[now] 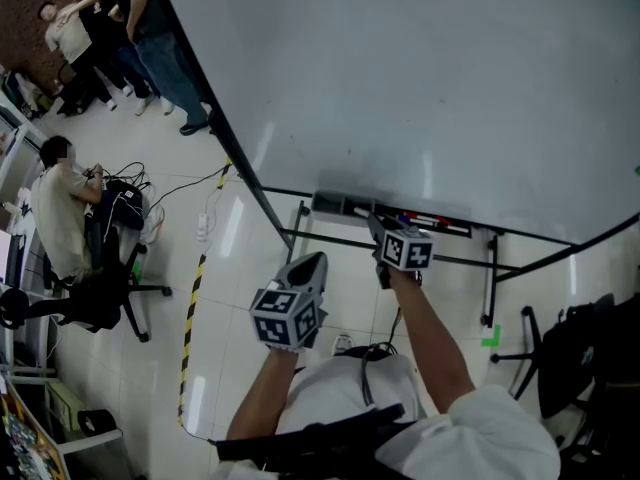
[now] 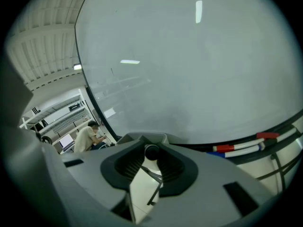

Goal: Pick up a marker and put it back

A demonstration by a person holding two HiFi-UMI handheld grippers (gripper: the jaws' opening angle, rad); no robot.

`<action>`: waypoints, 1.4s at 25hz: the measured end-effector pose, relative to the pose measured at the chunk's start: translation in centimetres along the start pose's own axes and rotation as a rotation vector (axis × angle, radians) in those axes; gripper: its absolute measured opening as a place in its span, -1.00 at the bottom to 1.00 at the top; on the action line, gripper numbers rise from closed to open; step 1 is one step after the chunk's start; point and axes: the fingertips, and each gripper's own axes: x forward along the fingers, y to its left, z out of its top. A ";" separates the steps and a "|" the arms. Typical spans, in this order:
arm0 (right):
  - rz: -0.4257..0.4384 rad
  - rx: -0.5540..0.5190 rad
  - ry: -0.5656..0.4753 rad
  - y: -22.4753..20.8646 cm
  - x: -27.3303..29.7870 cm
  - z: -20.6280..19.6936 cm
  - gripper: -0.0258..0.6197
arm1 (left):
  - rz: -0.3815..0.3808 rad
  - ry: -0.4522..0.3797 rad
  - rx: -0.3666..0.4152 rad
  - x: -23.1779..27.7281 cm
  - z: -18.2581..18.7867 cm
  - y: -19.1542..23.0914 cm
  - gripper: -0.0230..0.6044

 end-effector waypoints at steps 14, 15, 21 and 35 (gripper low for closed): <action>-0.042 -0.001 -0.004 -0.6 -1.8 0.2 -0.20 | -0.030 0.007 0.014 -0.2 0.0 -0.6 -0.94; -0.047 0.000 -0.016 -0.7 -2.5 0.5 -0.20 | -0.033 0.006 0.013 -0.3 -0.1 -0.7 -0.94; -0.050 0.003 -0.119 0.3 -8.8 2.5 -0.54 | -0.051 -0.004 0.009 -2.0 -0.3 -1.4 -0.94; 0.088 -0.085 -0.185 15.5 -20.4 -0.7 -0.92 | -0.092 -0.047 0.033 -14.1 -3.4 -3.9 -0.94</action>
